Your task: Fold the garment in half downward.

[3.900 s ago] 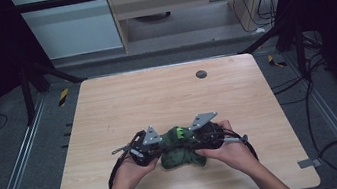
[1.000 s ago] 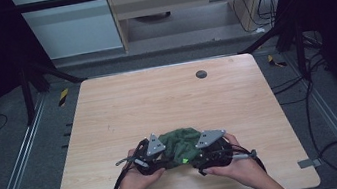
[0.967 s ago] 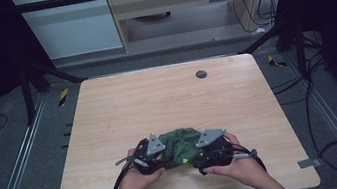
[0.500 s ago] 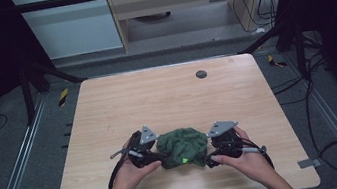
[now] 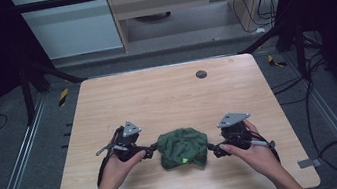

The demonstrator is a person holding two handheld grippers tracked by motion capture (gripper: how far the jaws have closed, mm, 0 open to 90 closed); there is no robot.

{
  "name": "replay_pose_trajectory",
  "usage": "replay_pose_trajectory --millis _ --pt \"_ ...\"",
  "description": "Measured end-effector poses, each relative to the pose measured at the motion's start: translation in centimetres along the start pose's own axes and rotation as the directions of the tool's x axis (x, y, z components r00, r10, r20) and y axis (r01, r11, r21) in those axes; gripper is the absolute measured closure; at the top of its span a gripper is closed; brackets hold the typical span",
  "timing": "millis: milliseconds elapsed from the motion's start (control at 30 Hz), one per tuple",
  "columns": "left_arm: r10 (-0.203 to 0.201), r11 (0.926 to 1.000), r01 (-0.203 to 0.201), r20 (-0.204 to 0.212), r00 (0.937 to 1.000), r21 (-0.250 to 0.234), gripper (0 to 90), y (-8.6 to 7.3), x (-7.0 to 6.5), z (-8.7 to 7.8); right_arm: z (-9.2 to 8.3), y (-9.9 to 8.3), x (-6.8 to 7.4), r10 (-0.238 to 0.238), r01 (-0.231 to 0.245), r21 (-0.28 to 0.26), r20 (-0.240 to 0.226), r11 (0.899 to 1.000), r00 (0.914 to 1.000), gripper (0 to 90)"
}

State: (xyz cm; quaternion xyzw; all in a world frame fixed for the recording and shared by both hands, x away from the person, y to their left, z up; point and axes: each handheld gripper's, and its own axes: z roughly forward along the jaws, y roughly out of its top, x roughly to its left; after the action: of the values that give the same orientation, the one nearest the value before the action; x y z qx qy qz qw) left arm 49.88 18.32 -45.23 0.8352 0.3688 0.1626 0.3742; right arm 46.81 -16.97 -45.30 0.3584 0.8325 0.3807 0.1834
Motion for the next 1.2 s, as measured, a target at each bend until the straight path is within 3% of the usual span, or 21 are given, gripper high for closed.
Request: replay_pose_trajectory --millis 267,567,667,900,967,1100,1200 --pt "-0.049 0.9988 0.048 -0.042 0.9979 -0.011 7.4 -1.2 2.8 -1.2 -0.5 -0.6 -2.1 0.045 -0.045 -0.004 0.049 0.999 0.9978 6.0" --pt "-0.089 0.996 0.089 -0.098 0.9912 -0.007 7.0 -2.5 4.7 -1.9 -0.5 -1.1 -4.1 0.095 -0.094 -0.017 0.11 0.995 0.9894 6.0" --pt "-0.092 0.9955 0.094 -0.134 0.9867 0.009 6.7 -2.9 5.7 -1.8 -0.4 -1.6 -5.1 0.127 -0.127 -0.012 0.143 0.992 0.9815 5.9" --pt "-0.102 0.9935 0.109 -0.156 0.9824 0.034 6.8 -3.7 6.9 -1.2 0.3 -2.6 -6.6 0.171 -0.179 0.028 0.174 0.984 0.9698 6.0" --pt "-0.088 0.9928 0.1 -0.168 0.9818 0.066 6.8 -4.0 7.2 -0.8 0.6 -3.3 -7.4 0.197 -0.211 0.053 0.193 0.976 0.9612 6.4" --pt "-0.088 0.9921 0.102 -0.172 0.9811 0.073 6.8 -4.4 7.5 -0.3 0.9 -3.8 -8.0 0.215 -0.234 0.07 0.213 0.97 0.9532 6.8" --pt "-0.088 0.991 0.105 -0.184 0.9789 0.083 6.8 -4.6 7.7 0.2 1.0 -4.4 -8.6 0.239 -0.263 0.074 0.236 0.962 0.9419 7.0"
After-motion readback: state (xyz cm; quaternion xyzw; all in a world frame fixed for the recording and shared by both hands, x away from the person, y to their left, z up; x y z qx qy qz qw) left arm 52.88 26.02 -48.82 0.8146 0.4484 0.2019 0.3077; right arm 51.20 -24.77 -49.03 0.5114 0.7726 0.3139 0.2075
